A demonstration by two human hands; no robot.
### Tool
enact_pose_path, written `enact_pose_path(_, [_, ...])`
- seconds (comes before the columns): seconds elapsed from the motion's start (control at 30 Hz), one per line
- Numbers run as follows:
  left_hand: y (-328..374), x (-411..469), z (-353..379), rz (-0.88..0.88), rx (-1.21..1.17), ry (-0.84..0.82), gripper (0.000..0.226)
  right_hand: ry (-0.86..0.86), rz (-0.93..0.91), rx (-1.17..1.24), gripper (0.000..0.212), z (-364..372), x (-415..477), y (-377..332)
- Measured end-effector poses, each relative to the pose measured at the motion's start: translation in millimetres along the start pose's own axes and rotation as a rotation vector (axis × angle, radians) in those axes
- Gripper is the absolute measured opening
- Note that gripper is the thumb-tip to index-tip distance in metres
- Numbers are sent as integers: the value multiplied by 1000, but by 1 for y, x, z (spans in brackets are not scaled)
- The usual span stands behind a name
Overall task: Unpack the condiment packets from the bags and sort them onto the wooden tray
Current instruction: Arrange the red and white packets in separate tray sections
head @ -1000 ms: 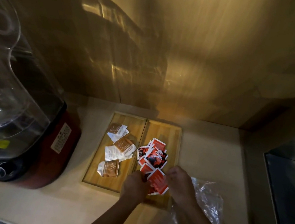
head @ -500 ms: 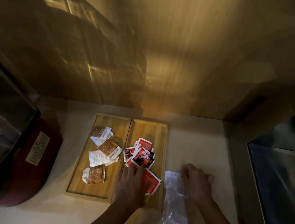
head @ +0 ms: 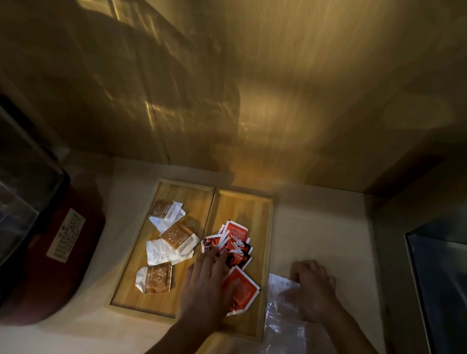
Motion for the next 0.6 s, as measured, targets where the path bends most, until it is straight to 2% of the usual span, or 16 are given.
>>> enact_pose_path(0.07, [-2,5,6,21,-10,-60,103,5,2,17,43,-1,1,1])
enact_pose_path(0.1, [-2,6,8,19,23,-69,107,9,-3,21,43,-2,1,2])
enact_pose_path(0.17, [1,8,9,6,101,-74,98,2,-8,12,42,-3,2,3])
enact_pose_path(0.2, [0,9,15,-30,124,-160,88,-11,-14,20,42,-3,3,2])
enact_pose_path(0.27, [0,12,25,-38,123,-207,75,-40,-15,71,40,-3,2,1])
enact_pose_path(0.37, [1,12,24,-11,127,-198,72,-39,-47,150,18,-3,2,1])
enact_pose_path(0.47, [0,11,16,-13,141,-155,71,17,-65,346,23,-5,1,6])
enact_pose_path(0.6, [-8,13,18,-47,112,-183,71,115,-114,588,9,-18,-4,4])
Point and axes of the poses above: each hand's wrist, its own x-axis towards the middle knuckle, its own z-axis out of the palm, y = z × x, the point moved 7 cm from there along x, towards the middle knuckle, and after that the axes turned 15 degrees about -y, right-handed, at the moved point
